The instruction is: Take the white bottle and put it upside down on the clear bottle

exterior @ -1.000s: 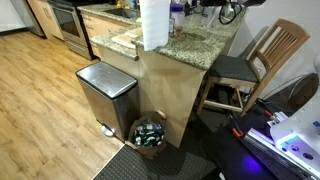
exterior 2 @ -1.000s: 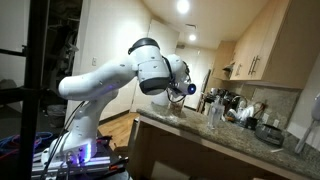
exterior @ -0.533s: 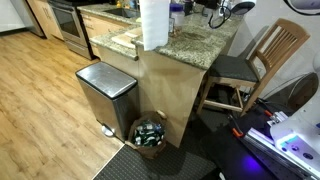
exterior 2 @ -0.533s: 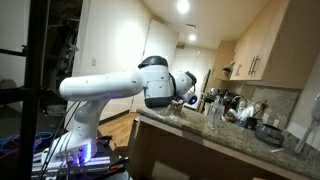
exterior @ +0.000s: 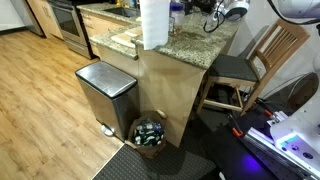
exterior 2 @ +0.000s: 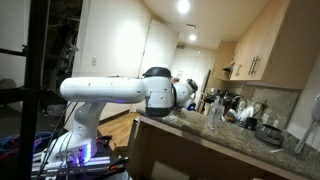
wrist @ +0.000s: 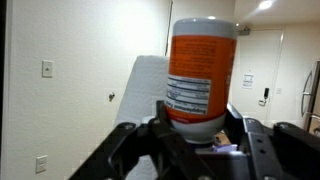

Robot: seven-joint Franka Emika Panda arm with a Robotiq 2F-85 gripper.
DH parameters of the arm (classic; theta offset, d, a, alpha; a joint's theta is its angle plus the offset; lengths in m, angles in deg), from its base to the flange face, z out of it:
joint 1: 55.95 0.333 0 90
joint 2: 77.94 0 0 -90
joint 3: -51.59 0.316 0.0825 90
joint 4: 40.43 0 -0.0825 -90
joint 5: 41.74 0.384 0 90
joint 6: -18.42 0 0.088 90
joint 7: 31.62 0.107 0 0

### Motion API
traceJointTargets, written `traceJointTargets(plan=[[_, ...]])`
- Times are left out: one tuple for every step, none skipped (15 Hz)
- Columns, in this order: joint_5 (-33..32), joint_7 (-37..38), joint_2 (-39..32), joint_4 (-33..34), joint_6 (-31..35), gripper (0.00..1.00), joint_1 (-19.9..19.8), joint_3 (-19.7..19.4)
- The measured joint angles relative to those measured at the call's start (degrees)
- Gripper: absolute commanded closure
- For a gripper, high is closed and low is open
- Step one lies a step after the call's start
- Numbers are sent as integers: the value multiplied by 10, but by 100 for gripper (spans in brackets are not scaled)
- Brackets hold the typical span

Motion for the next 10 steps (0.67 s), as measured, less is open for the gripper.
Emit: traceJointTargets(plan=[[0, -10, 0, 5, 1, 75, 4, -2], [0, -21, 0, 12, 2, 75, 10, -4], [0, -34, 0, 21, 3, 75, 18, -6], [0, -47, 0, 31, 6, 75, 29, -6], [0, -60, 0, 44, 11, 75, 43, -6], [0, -70, 0, 60, 17, 75, 58, -6], [0, -78, 0, 77, 26, 75, 75, -6], [1, -85, 1, 95, 40, 50, 90, -6], [6, -89, 1, 112, 57, 50, 104, -5], [8, -90, 1, 126, 68, 50, 113, -5]])
